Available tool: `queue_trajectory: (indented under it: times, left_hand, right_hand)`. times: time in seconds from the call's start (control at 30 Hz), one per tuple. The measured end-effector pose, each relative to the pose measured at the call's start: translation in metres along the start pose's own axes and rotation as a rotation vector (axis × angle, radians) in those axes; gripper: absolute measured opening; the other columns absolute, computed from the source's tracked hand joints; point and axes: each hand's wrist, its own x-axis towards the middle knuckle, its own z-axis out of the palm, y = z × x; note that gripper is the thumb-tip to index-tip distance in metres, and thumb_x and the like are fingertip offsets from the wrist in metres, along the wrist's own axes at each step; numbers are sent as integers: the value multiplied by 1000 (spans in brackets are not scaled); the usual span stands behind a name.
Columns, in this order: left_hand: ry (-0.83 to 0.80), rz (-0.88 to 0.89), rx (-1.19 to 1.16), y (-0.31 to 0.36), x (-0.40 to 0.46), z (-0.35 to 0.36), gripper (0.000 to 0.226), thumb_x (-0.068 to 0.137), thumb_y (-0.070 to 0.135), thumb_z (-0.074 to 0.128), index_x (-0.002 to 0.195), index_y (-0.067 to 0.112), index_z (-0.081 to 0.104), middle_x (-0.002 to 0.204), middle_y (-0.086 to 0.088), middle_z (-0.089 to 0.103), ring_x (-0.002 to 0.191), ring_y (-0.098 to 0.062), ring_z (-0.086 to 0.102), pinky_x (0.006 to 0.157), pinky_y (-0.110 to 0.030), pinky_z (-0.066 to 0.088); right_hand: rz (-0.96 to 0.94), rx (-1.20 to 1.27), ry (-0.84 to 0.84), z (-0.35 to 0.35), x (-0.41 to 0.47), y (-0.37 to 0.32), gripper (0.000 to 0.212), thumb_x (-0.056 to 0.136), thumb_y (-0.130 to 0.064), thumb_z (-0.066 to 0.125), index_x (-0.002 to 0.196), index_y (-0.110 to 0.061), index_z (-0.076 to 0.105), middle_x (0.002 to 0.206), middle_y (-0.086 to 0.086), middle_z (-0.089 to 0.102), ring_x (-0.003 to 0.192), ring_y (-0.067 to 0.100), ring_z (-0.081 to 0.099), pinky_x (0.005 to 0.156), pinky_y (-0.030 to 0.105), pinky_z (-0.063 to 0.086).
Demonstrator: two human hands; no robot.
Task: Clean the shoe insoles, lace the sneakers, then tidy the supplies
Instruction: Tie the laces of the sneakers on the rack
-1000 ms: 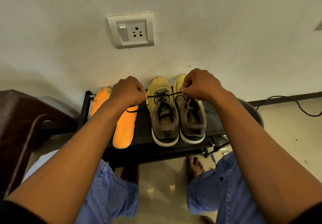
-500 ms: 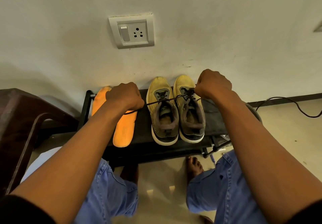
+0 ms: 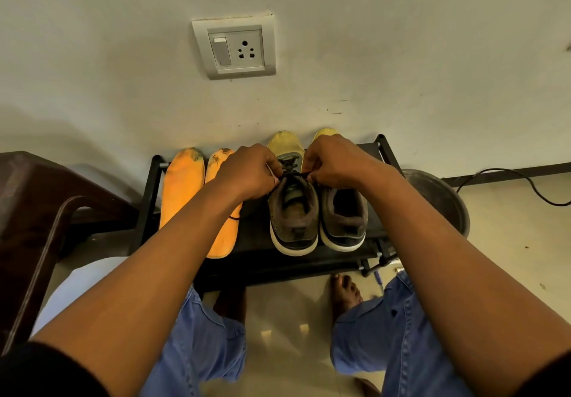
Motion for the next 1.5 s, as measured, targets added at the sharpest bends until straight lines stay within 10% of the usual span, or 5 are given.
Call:
queue_trajectory:
  times: [0.6,0.97,1.13,1.27,1.5]
  left_hand:
    - [30,-111,238,0,-3,2,10,83,25,72,91,30,75,99,3,75,94,-24,68,75,-32,51]
    - [-46,-168,-87,-5,2,-16,33,97,41,64,77,19,79,67,-6,65,68,-25,58,66,-32,42]
    - [64,-321,-583,5,0,-19,31,92,38,72,73,14,76,83,-8,76,77,-21,66,73,-32,52]
    - [63,-359,-1048,10,0,-17,19,93,16,71,100,-1,76,98,-13,78,94,-23,72,82,-28,58]
    - [105,-320,-1170,13,1,-1,11,94,8,69,101,8,77,95,-13,77,93,-22,75,92,-31,57]
  right_hand:
    - [240,-177,121,6,1,2,17,80,-27,70,96,-24,70,94,0,64,89,25,59,76,36,45]
    - [84,347,-34,-19,-5,0,35,84,-43,78,67,-12,76,51,2,50,53,14,42,57,31,38]
    - [84,683,-5,-19,-7,-8,24,91,-32,72,85,-11,82,85,3,78,90,26,67,85,36,53]
    - [114,832,-28,-13,-3,-8,21,93,-24,69,98,-6,79,95,6,79,89,18,73,77,28,44]
    - [211,946,102,-1,1,-15,16,92,-15,72,100,-3,77,90,12,77,68,13,68,56,18,46]
